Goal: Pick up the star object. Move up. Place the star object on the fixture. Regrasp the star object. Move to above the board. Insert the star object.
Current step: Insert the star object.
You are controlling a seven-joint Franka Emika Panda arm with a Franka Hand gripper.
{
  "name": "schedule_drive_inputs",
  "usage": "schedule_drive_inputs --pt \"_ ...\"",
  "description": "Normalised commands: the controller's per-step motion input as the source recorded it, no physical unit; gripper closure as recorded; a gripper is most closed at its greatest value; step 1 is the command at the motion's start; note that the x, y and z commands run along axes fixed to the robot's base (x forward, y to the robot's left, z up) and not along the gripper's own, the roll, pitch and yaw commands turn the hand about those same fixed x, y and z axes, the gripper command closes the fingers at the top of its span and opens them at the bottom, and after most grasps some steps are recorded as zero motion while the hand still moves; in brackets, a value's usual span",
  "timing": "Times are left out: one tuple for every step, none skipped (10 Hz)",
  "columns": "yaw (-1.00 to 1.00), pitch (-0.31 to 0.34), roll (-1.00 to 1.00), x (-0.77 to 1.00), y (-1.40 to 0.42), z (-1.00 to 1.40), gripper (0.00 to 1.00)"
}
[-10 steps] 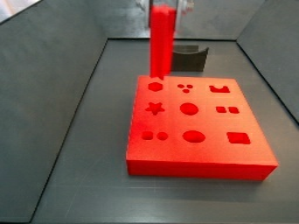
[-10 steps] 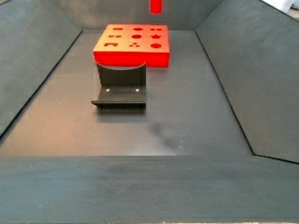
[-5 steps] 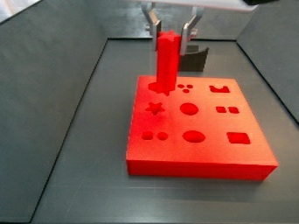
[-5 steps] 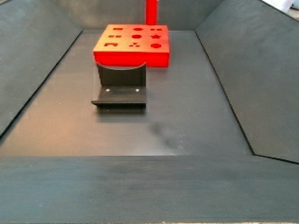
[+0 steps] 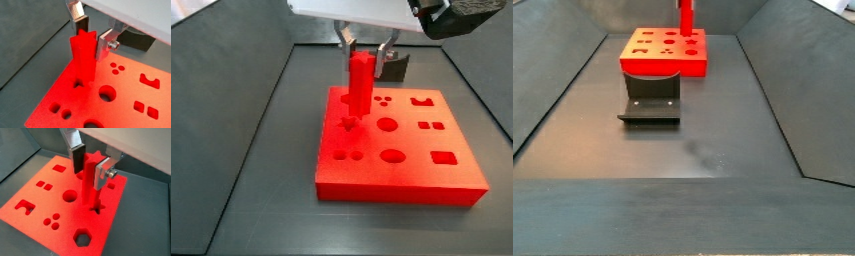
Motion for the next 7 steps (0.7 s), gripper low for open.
schedule_drive_inputs --pt "-0.13 -0.044 0.00 -0.01 0.00 -0.29 1.00" --pt "-0.02 0.000 -0.01 0.00 0.00 0.00 1.00" --pt "0.00 0.000 0.00 0.00 0.00 -0.03 1.00" --pt "-0.03 0.000 0.02 0.00 0.00 -0.21 1.00" --pt "-0.27 0.000 0.01 -0.05 0.00 -0.26 1.00" --pt "-0.46 0.000 0.02 -0.15 0.00 -0.26 1.00" --pt "-0.48 0.000 0.00 -0.07 0.00 -0.20 1.00"
